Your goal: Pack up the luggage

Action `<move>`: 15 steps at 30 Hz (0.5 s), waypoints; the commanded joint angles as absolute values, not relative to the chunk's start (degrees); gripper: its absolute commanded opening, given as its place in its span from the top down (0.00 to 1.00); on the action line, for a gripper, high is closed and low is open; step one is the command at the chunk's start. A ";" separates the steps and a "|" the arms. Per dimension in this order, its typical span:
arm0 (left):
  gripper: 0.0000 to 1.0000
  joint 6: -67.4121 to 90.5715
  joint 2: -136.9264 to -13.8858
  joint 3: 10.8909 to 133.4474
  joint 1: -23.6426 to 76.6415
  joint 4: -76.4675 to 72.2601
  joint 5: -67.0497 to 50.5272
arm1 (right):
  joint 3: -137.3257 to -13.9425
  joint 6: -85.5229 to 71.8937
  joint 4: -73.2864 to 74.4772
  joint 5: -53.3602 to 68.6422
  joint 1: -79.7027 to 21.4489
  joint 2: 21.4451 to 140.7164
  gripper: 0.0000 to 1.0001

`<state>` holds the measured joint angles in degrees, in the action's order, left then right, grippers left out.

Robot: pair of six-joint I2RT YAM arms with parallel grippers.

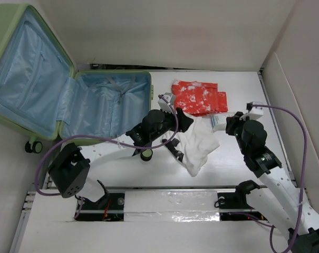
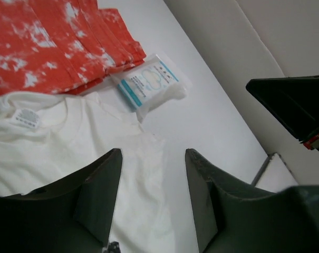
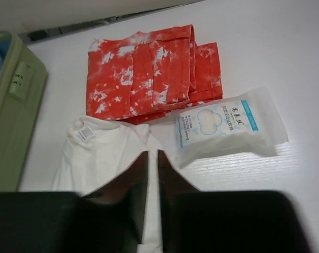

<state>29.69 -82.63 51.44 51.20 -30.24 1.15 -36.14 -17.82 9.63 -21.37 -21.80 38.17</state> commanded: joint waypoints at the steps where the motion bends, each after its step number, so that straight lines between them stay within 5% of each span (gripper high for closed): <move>1: 0.52 32.07 -80.16 48.96 50.19 -31.12 -2.99 | -36.83 -16.79 6.42 -17.76 -21.53 39.02 0.94; 3: 0.70 32.96 -77.11 45.29 50.19 -31.11 -2.12 | -36.30 -16.08 5.02 -15.92 -21.53 39.81 1.00; 8: 0.89 36.47 -71.54 41.65 56.66 -21.31 11.31 | -34.81 -16.52 3.25 -13.97 -21.53 41.22 1.00; 15: 0.90 53.24 -76.80 45.17 62.66 4.10 28.21 | -33.84 -17.05 3.08 -12.04 -21.53 39.64 1.00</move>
